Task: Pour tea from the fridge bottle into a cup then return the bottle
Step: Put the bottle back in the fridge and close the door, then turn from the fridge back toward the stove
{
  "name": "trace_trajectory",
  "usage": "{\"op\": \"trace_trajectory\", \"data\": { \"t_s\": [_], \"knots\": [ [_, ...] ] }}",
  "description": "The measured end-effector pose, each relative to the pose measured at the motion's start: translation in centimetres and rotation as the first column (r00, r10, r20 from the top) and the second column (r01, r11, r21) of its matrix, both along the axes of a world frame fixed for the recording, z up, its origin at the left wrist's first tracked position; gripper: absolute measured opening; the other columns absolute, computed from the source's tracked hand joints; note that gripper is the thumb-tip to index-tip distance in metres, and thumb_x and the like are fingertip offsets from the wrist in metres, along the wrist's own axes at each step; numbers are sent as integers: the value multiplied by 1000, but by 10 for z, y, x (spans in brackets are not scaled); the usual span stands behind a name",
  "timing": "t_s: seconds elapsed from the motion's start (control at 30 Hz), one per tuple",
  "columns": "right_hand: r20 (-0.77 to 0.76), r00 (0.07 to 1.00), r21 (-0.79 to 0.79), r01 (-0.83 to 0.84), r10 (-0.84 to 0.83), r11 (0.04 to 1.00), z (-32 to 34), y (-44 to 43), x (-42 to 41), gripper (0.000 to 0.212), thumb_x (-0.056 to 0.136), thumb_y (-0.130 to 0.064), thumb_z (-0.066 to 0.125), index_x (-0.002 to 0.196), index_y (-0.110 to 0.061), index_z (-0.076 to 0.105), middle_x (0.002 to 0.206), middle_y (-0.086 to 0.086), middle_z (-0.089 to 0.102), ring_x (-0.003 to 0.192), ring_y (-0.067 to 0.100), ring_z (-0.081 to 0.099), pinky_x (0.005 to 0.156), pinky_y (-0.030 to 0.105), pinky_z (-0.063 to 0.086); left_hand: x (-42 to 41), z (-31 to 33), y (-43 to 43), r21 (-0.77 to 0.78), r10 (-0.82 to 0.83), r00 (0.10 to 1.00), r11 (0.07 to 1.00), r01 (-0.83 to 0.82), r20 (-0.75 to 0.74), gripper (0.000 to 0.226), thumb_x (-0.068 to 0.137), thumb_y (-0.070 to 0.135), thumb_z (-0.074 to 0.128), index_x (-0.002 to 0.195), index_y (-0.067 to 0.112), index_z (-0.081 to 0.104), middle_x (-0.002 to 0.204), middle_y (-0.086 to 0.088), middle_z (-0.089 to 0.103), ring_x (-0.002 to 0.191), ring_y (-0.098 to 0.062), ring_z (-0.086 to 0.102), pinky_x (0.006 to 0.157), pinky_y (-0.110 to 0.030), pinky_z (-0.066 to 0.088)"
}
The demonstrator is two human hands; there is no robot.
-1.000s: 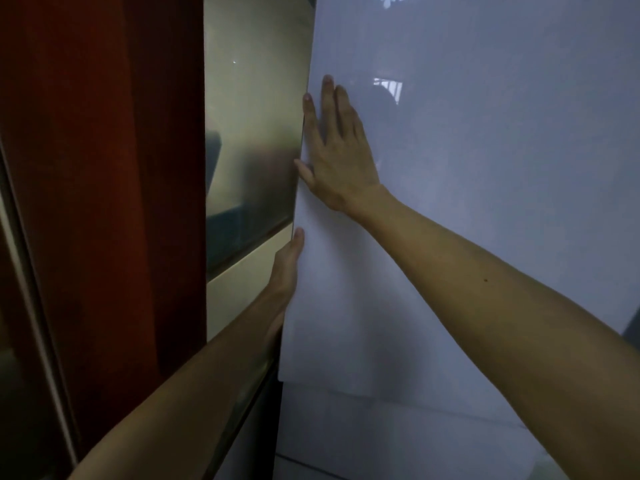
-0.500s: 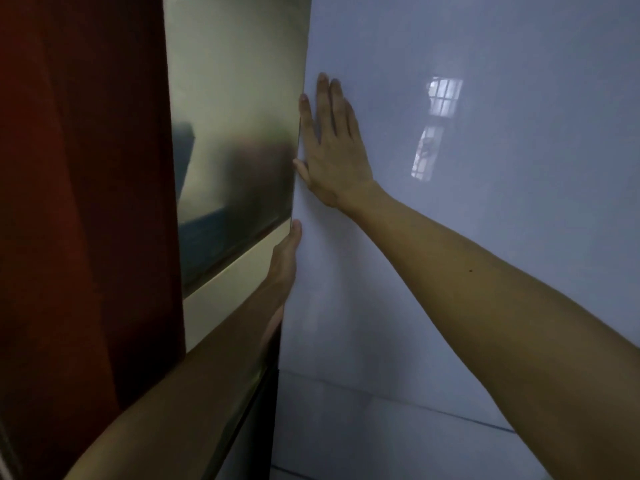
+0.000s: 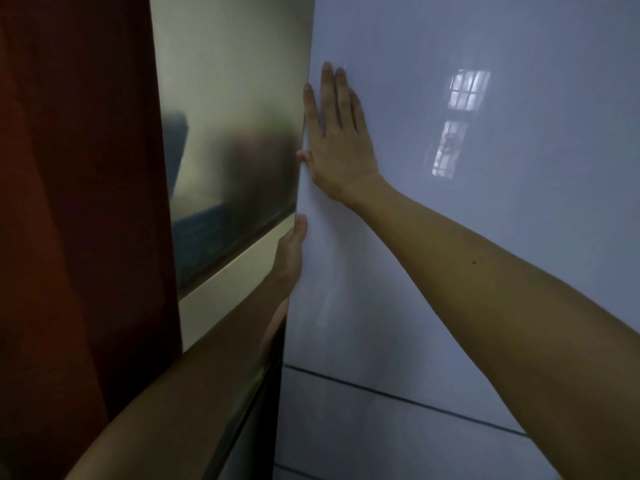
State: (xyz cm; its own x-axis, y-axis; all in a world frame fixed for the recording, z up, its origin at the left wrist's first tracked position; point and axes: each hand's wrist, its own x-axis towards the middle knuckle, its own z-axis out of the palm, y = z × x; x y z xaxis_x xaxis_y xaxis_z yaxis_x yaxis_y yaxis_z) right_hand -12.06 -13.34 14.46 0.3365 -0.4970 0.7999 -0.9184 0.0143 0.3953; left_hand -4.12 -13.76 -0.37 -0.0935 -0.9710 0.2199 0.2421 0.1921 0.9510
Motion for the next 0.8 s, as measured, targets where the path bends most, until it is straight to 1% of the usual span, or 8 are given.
{"op": "trace_trajectory", "data": {
  "t_s": [0.07, 0.1, 0.23, 0.33, 0.43, 0.57, 0.7, 0.8],
  "knots": [
    [5, 1000, 29, 8, -8, 1000, 1, 4, 1, 89, 95, -51, 52, 156, -6, 4, 162, 23, -3, 150, 39, -3, 120, 45, -4, 2, 3, 5, -31, 36, 999, 999, -35, 33, 54, 102, 45, 30, 139, 9, 45, 121, -1, 54, 98, -9, 53, 81, -18, 42],
    [7, 1000, 48, 12, -12, 999, 2, 7, 2, 89, 95, -50, 52, 156, -6, 4, 162, 23, -3, 150, 39, -4, 120, 45, -4, 3, 5, 7, -46, 49, 997, 998, -46, 54, 53, 102, 45, 32, 139, 10, 46, 120, 0, 55, 99, -10, 54, 81, -19, 42],
    [14, 1000, 111, -5, 3, 994, 7, 23, 2, 77, 98, -37, 48, 156, -4, 9, 162, 22, -2, 150, 38, -2, 121, 44, 3, 10, 11, 16, -80, 115, 981, 991, -104, 155, 46, 101, 46, 37, 130, 15, 56, 115, 1, 62, 98, -10, 59, 94, -33, 47],
    [40, 999, 208, -36, 29, 978, 8, 44, -2, 69, 98, -23, 43, 155, -2, 11, 163, 19, 3, 151, 35, 4, 121, 46, 10, 13, 20, 26, -110, 195, 943, 979, -171, 270, 47, 100, 45, 37, 135, 16, 53, 125, -4, 62, 111, -21, 59, 101, -42, 47],
    [120, 992, 297, -71, 37, 952, -2, 73, -10, 66, 96, -22, 43, 153, 0, 16, 160, 18, 17, 147, 34, 18, 116, 49, 26, 13, 21, 39, -113, 228, 877, 974, -198, 424, 50, 100, 38, 39, 142, 11, 43, 135, -10, 54, 119, -30, 54, 103, -42, 44],
    [232, 973, 384, -86, -6, 919, -27, 116, -26, 60, 97, -22, 41, 150, -2, 23, 151, 18, 34, 134, 34, 35, 100, 48, 37, 9, 19, 68, -30, 163, 720, 981, -194, 675, 61, 96, 40, 39, 143, 1, 33, 142, -22, 42, 125, -39, 46, 104, -46, 41],
    [331, 938, 513, -90, -100, 854, -65, 162, -46, 51, 100, -26, 38, 147, -7, 31, 145, 15, 40, 128, 32, 39, 97, 46, 38, 6, 14, 114, -143, 210, 449, 973, -179, 869, 64, 99, 42, 35, 148, 3, 23, 146, -22, 32, 131, -39, 36, 107, -46, 34],
    [336, 920, 605, -49, -200, 795, -96, 196, -62, 50, 101, -30, 35, 146, -9, 31, 145, 14, 40, 129, 32, 39, 98, 46, 38, 10, 2, 146, -213, 233, 304, 972, -98, 924, 62, 99, 44, 32, 147, 4, 23, 143, -22, 34, 129, -39, 38, 104, -46, 36]
  ]
}}
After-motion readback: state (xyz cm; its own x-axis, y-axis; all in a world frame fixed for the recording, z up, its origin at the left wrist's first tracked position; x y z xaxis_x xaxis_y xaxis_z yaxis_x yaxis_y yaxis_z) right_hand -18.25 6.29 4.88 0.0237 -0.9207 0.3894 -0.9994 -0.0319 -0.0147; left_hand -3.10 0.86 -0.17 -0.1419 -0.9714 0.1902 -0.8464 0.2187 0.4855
